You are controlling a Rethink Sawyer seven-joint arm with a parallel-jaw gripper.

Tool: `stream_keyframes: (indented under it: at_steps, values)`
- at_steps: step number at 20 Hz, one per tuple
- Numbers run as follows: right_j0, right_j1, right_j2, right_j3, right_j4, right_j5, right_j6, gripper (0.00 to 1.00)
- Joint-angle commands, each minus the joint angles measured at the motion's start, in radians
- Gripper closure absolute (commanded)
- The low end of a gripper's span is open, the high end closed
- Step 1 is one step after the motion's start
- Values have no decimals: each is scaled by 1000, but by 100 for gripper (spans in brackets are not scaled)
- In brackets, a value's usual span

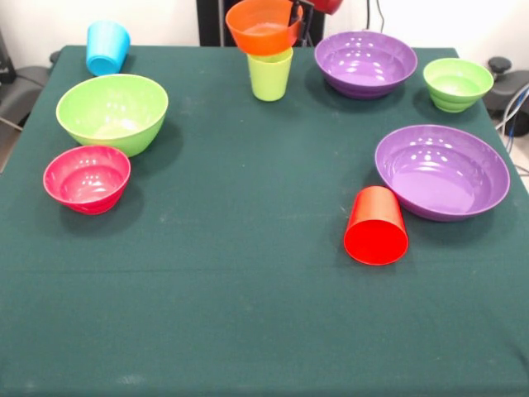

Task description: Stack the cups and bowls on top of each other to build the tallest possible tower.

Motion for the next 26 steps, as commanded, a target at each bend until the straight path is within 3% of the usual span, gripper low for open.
stream_keyframes:
  at_steps: [1, 26]
  values:
    - [20, 18, 70, 53, 6, -33, 139, 100]
    - [28, 104, 58, 20, 5, -135, 151, 100]
